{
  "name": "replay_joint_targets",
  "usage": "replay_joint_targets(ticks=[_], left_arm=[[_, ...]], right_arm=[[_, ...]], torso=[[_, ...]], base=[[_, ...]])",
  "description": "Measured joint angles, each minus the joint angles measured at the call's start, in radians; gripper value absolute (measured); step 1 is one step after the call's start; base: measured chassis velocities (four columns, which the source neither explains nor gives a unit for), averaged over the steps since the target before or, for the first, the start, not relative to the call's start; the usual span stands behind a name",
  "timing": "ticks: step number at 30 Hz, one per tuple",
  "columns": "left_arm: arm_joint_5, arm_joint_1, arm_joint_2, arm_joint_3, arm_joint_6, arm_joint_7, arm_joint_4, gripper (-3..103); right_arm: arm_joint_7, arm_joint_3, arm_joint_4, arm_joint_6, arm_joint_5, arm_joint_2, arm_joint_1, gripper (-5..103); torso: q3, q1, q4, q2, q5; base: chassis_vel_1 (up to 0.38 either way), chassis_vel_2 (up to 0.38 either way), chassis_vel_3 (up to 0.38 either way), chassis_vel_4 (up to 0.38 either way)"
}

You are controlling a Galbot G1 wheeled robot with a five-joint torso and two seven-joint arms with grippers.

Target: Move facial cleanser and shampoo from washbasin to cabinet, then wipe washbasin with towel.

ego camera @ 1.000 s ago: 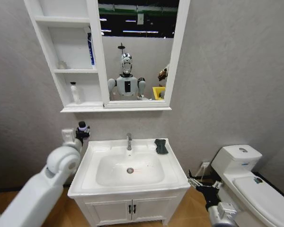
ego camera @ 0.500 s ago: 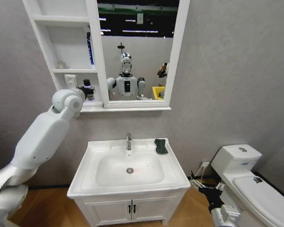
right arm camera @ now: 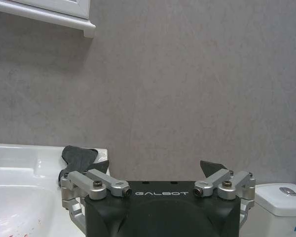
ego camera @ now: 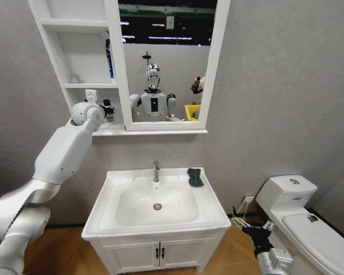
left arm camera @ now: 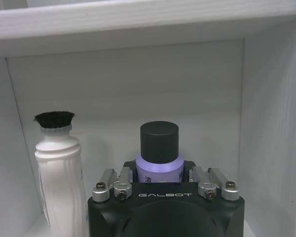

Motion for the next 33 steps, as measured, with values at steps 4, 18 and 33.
replay_joint_targets(ticks=[4, 18, 33], left_arm=[[0.001, 0.010, 0.004, -0.005, 0.000, -0.001, -0.012, 48], [-0.002, 0.121, 0.047, -0.079, -0.040, -0.028, -0.155, 96], [0.062, 0.886, 0.090, -0.362, -0.142, -0.202, -0.856, 100]], right_arm=[[0.000, -0.001, 0.002, -0.001, -0.001, -0.001, 0.001, 100], [0.001, 0.000, 0.017, -0.002, -0.002, 0.002, -0.009, 100], [0.004, -0.027, 0.001, 0.013, -0.005, 0.026, -0.005, 100]], torso=[[0.000, 0.000, 0.0000, 0.000, 0.0000], [0.000, 0.000, -0.0005, 0.000, 0.0001], [0.000, 0.000, -0.0005, 0.000, 0.0003]], base=[[0.000, 0.000, 0.000, 0.000], [0.000, 0.000, 0.000, 0.000], [0.000, 0.000, 0.000, 0.000]])
